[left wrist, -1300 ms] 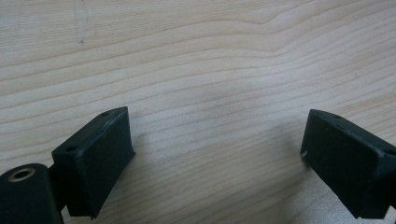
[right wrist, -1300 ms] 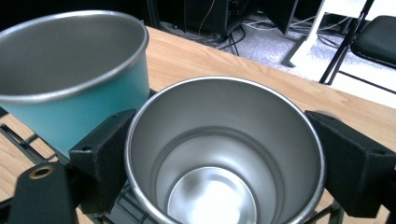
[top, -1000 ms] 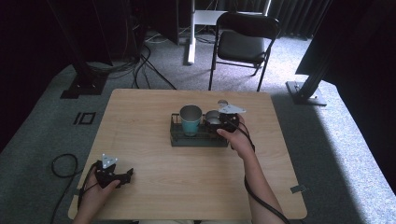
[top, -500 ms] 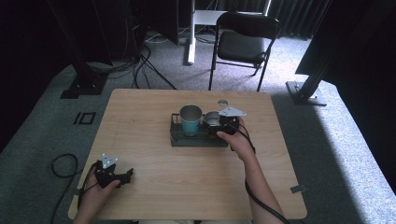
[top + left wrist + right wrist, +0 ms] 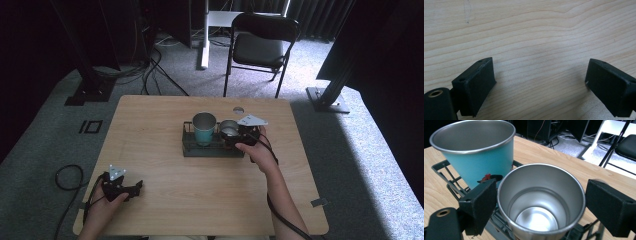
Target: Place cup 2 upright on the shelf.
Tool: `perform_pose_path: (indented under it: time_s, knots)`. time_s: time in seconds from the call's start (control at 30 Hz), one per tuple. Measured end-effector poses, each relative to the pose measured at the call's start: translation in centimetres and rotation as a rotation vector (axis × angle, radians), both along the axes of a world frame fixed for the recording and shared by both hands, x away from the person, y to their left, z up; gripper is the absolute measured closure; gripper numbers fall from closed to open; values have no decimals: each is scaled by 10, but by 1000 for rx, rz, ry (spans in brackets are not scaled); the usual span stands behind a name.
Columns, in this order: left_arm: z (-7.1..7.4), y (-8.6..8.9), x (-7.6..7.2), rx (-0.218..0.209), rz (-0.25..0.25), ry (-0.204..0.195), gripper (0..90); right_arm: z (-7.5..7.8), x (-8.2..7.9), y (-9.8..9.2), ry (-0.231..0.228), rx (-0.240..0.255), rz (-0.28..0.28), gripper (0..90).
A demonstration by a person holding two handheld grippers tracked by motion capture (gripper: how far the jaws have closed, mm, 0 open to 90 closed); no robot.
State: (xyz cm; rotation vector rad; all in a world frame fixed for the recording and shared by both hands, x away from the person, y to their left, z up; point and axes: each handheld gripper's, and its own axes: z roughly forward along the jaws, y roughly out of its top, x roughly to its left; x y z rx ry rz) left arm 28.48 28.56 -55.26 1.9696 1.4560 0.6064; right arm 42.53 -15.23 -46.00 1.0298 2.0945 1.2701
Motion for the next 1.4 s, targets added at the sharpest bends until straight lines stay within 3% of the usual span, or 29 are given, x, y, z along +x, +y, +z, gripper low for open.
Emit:
perform_pose_path:
  time_s: [0.67,1.2,1.4]
  knots:
    - [0,0,0,1,0,0,96,11,-29,-41,-25,30,-31,113]
    - [0,0,0,1,-1,0,96,-16,-52,-75,2,59,-91,113]
    - [0,0,0,1,-1,1,96,-23,-59,-84,9,49,-100,113]
